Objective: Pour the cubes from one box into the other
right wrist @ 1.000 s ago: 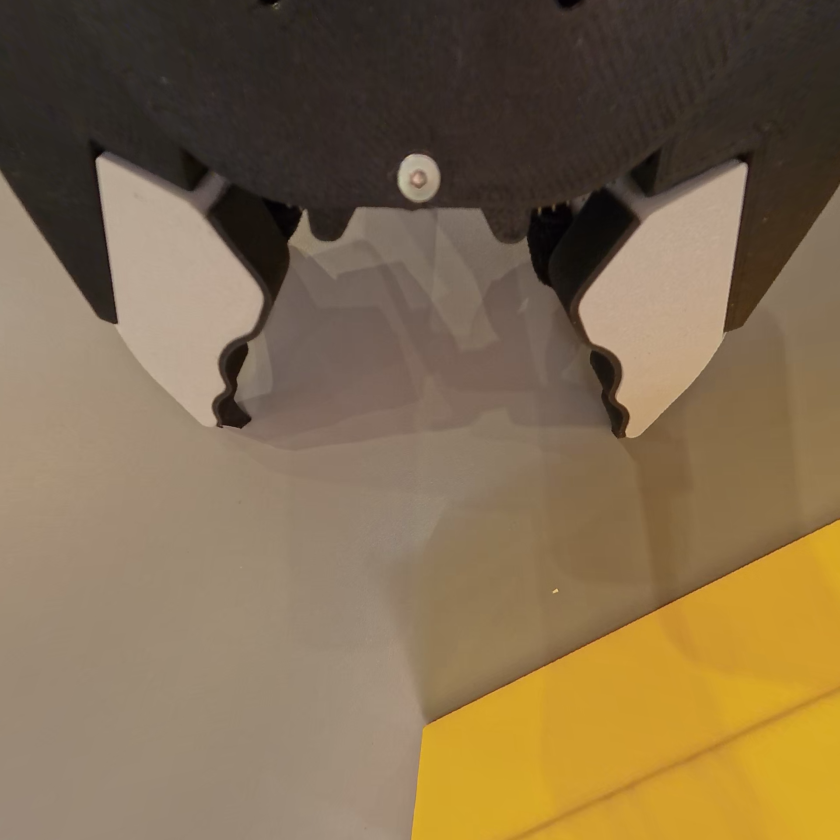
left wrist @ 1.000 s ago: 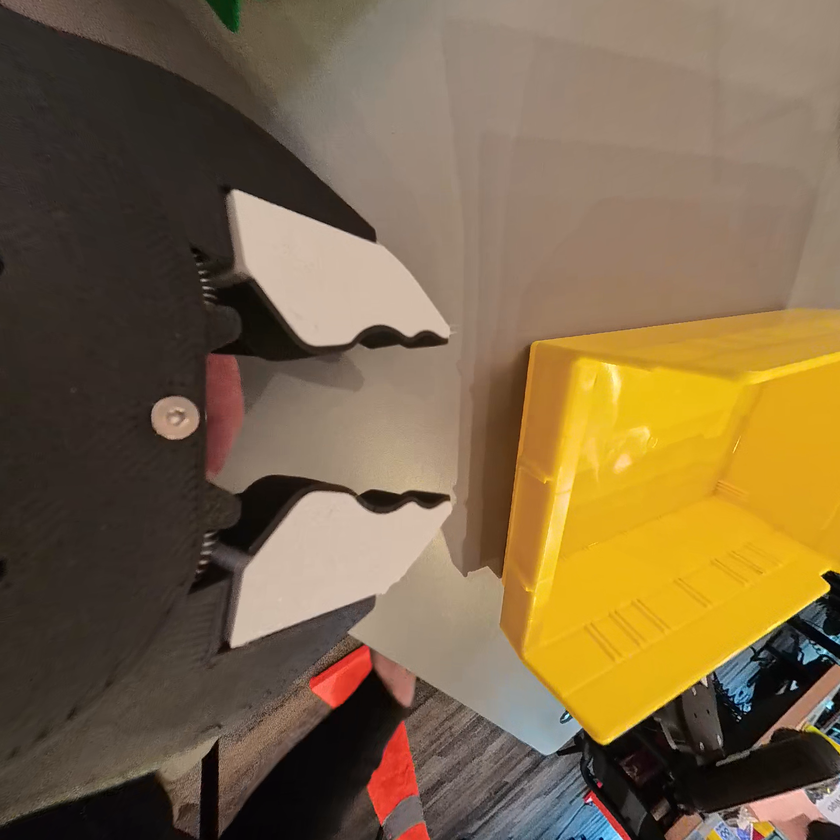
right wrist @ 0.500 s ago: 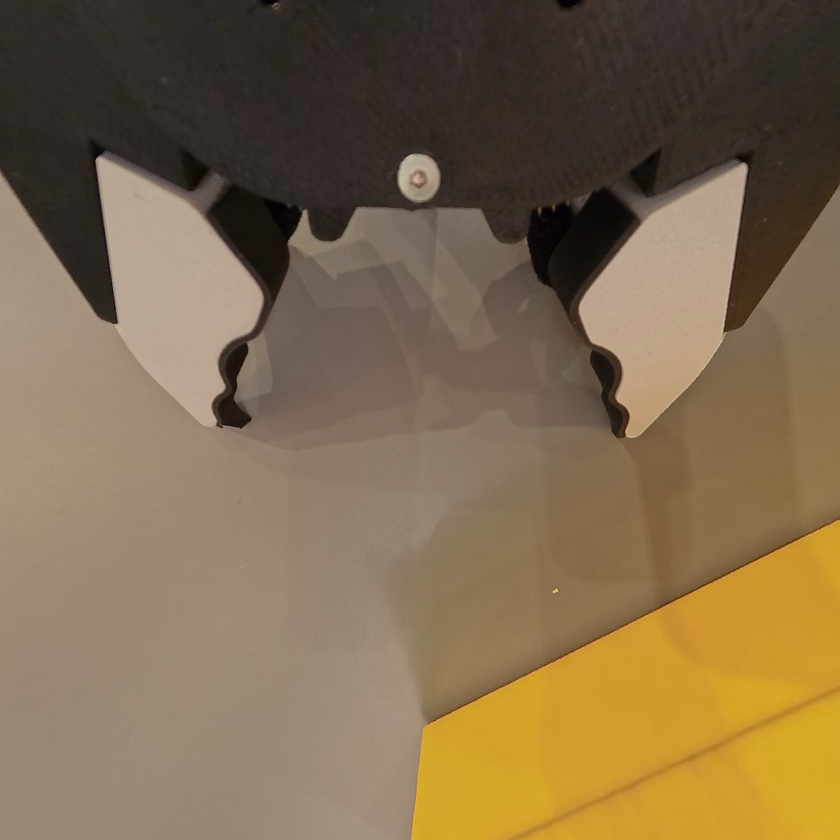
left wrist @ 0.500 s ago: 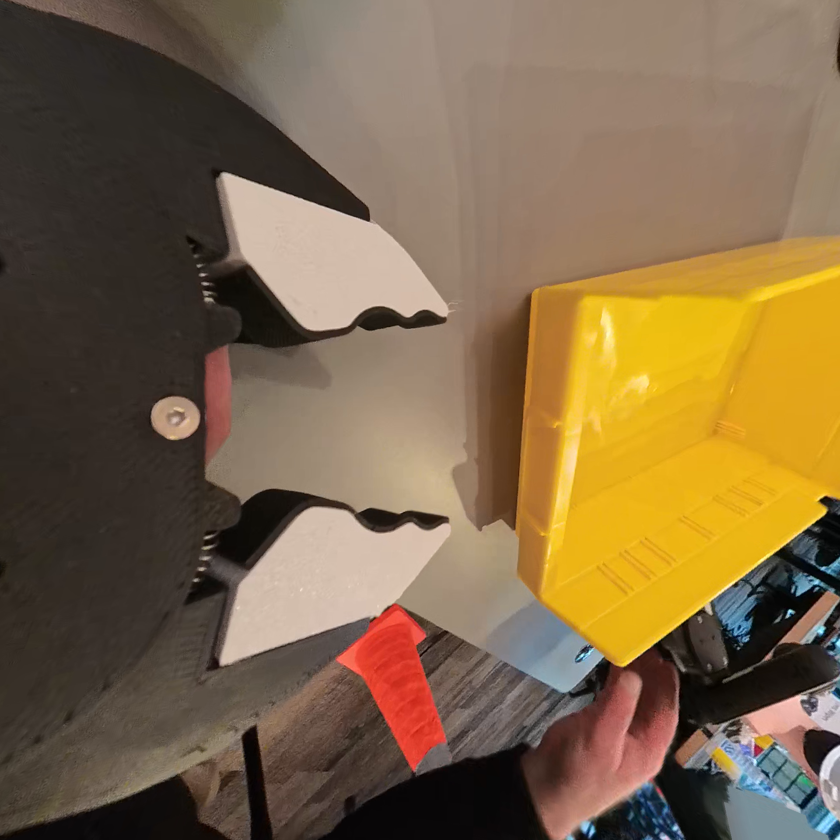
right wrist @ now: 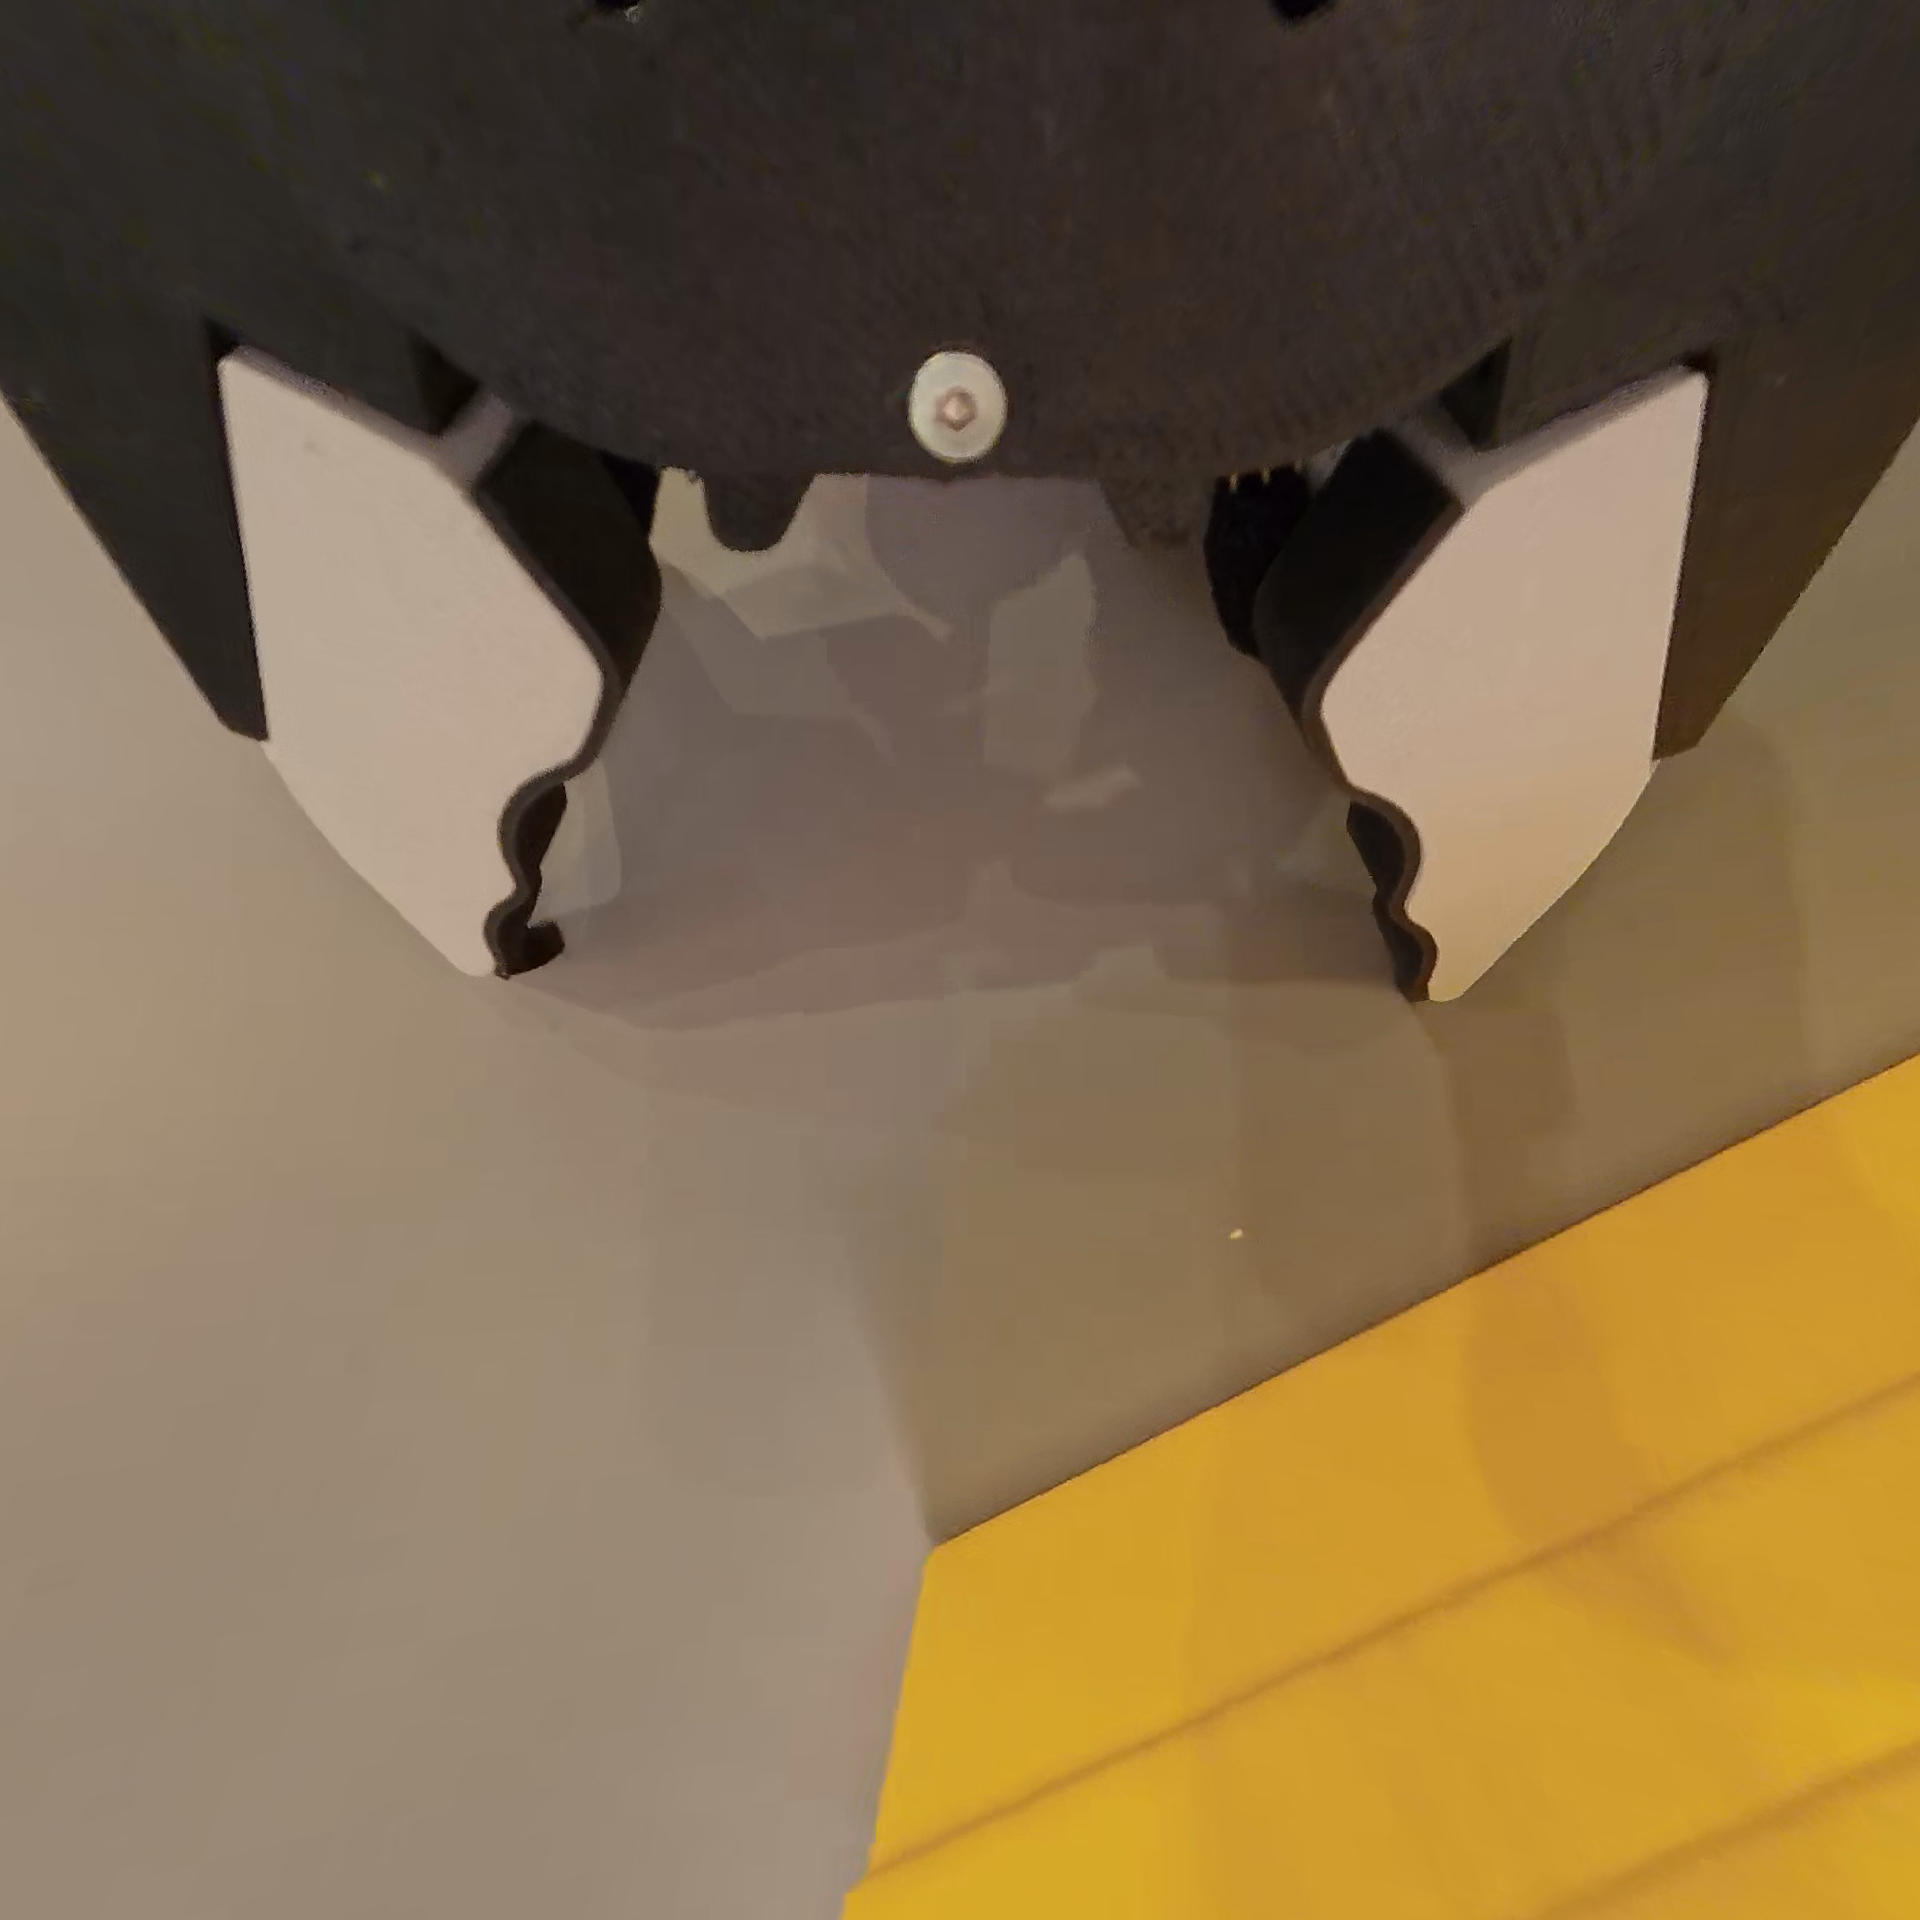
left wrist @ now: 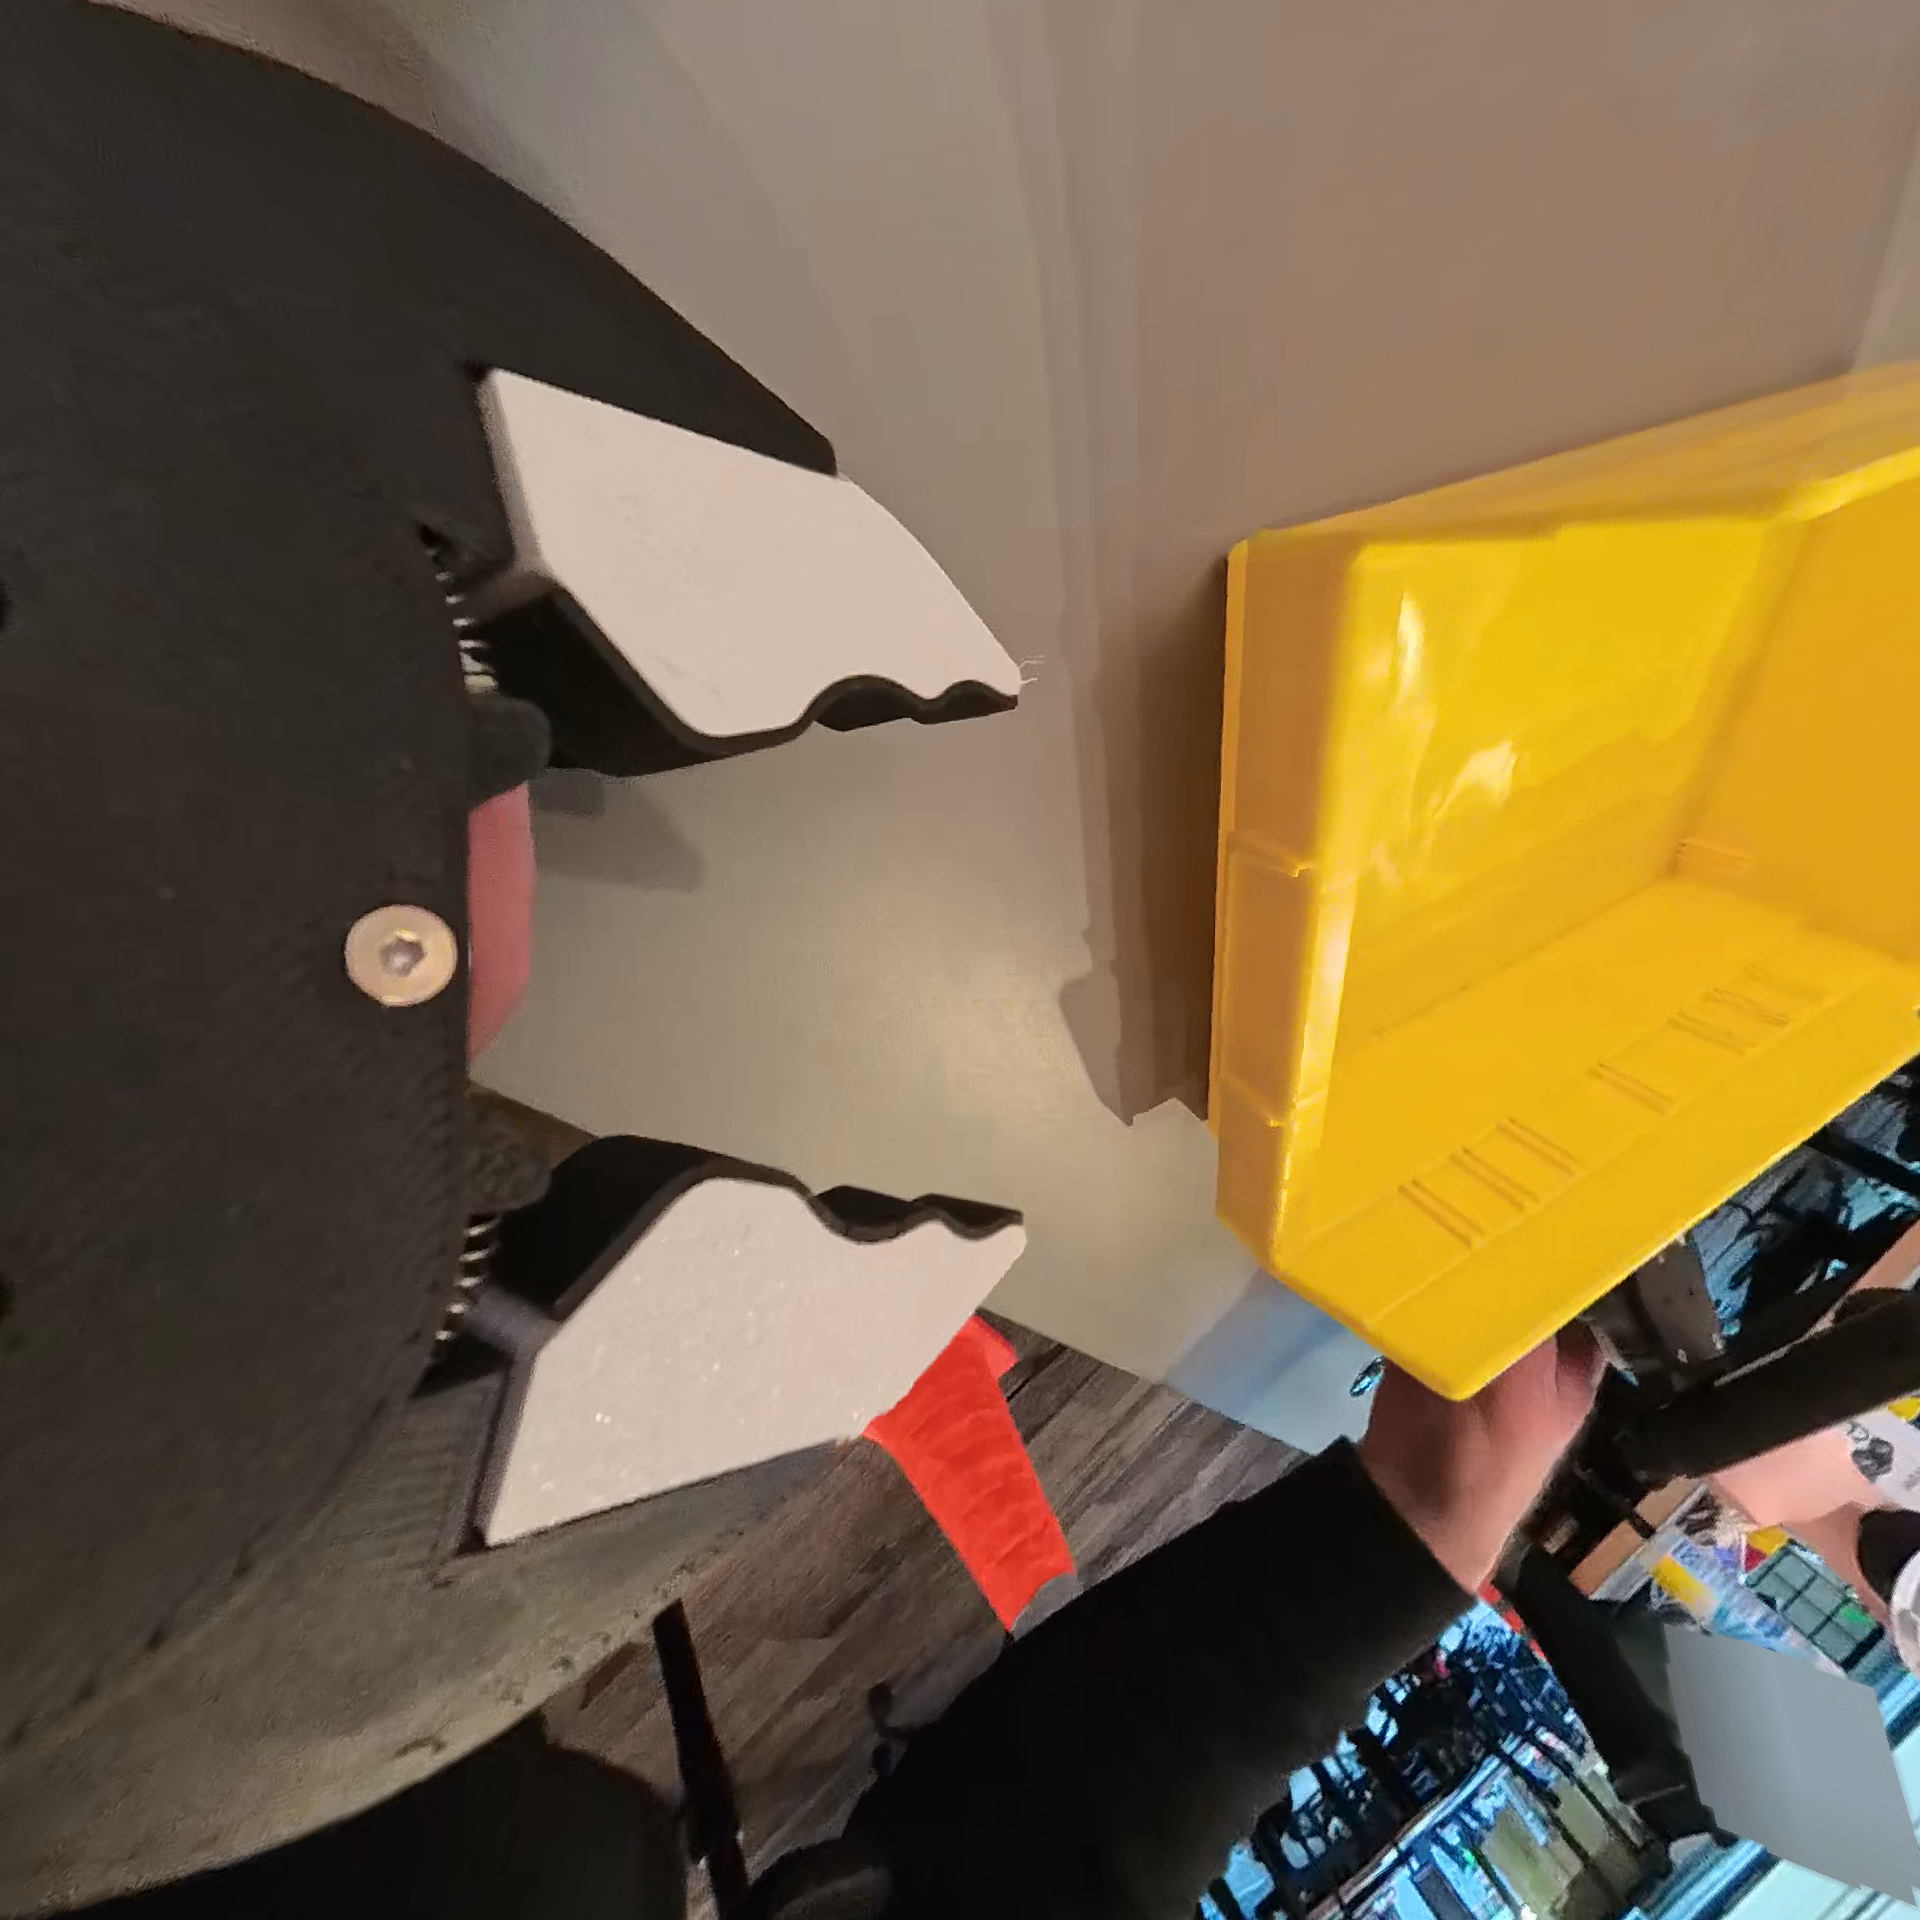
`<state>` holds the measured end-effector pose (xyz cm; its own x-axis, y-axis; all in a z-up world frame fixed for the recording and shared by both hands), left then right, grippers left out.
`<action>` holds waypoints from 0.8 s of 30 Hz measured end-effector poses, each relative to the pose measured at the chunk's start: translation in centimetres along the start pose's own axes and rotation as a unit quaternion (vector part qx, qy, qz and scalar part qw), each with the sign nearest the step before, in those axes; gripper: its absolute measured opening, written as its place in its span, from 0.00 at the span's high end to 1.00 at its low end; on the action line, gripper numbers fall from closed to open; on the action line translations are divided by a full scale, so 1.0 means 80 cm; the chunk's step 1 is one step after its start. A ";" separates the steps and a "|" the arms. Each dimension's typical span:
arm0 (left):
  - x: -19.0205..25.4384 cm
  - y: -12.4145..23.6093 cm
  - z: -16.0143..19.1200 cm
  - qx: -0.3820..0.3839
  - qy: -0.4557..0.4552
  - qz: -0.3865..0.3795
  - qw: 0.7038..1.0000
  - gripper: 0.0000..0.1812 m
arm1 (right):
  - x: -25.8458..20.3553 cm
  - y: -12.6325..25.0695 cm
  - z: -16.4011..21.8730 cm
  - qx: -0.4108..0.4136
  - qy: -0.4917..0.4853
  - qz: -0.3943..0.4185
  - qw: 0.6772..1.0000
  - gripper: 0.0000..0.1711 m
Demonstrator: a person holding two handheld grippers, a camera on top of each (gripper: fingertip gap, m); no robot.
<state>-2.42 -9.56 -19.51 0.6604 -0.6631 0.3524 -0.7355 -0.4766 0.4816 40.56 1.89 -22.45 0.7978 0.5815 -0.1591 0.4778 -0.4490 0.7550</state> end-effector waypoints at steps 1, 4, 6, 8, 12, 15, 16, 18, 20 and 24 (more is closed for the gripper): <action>-0.001 -0.002 -0.002 0.000 0.001 0.007 1.000 0.52 | 0.000 0.000 0.000 -0.003 -0.001 0.000 1.000 0.17; -0.003 -0.011 -0.007 -0.016 -0.003 0.030 0.999 0.50 | 0.000 -0.001 -0.002 -0.007 0.000 -0.002 1.000 0.17; -0.006 -0.013 -0.010 -0.017 -0.006 0.039 0.999 0.50 | 0.000 -0.001 -0.002 -0.006 0.002 -0.003 1.000 0.17; -0.011 -0.013 -0.013 -0.013 0.000 0.043 0.999 0.50 | 0.001 -0.002 -0.003 -0.003 0.002 -0.002 1.000 0.17; -0.013 -0.016 -0.014 -0.019 -0.012 0.043 0.999 0.49 | 0.005 -0.007 -0.008 0.001 -0.010 0.005 1.000 0.16; -0.014 -0.004 -0.019 -0.002 -0.058 0.002 0.998 0.49 | 0.005 -0.006 -0.008 0.001 -0.010 0.006 1.000 0.17; -0.012 0.007 -0.023 0.021 -0.049 0.008 0.999 0.52 | 0.005 -0.005 -0.007 0.001 -0.009 0.006 1.000 0.17; -0.012 0.026 -0.024 0.043 -0.037 -0.005 0.998 0.54 | 0.004 -0.003 -0.005 0.004 -0.005 0.005 1.000 0.19; -0.012 0.040 -0.020 0.084 -0.031 -0.021 0.996 0.60 | 0.002 -0.001 -0.005 0.010 0.001 0.000 1.000 0.23; -0.013 0.048 -0.011 0.090 -0.020 -0.028 0.995 0.75 | 0.003 0.008 -0.004 0.039 -0.007 0.014 0.999 0.46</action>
<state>-5.85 -10.19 -17.32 0.6976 -0.6533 0.2942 -0.7149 -0.6075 0.3461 40.91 2.00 -21.81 0.8158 0.5589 -0.1486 0.4826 -0.5163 0.7075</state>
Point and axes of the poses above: each gripper's, where its closed fingertips meet, y back along the fingers, z out of its underside, x = y × z across the jaws, the point moved 8 cm from there along y, back along the fingers, and after that the axes turned 13 degrees about -z, right-handed, at the moved point
